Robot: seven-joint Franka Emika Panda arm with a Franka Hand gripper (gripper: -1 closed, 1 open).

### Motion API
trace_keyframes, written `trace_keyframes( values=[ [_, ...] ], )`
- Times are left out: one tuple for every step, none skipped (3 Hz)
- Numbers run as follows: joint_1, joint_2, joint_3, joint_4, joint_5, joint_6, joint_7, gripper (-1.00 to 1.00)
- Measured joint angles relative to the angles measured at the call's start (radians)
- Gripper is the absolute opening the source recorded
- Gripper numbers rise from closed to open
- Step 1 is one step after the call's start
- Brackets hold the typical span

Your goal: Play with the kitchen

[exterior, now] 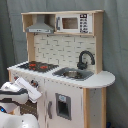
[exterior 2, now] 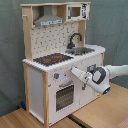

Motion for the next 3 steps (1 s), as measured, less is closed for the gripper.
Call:
trace_keyframes(
  values=[
    [0.000,-0.003,0.000,-0.003,-0.027,-0.001,-0.114,-1.00],
    [0.000,-0.013,0.001,-0.004,-0.037,-0.001,-0.226,-1.00],
    [-0.001,-0.027,0.003,-0.004,-0.037,-0.001,-0.325,-1.00]
  ],
)
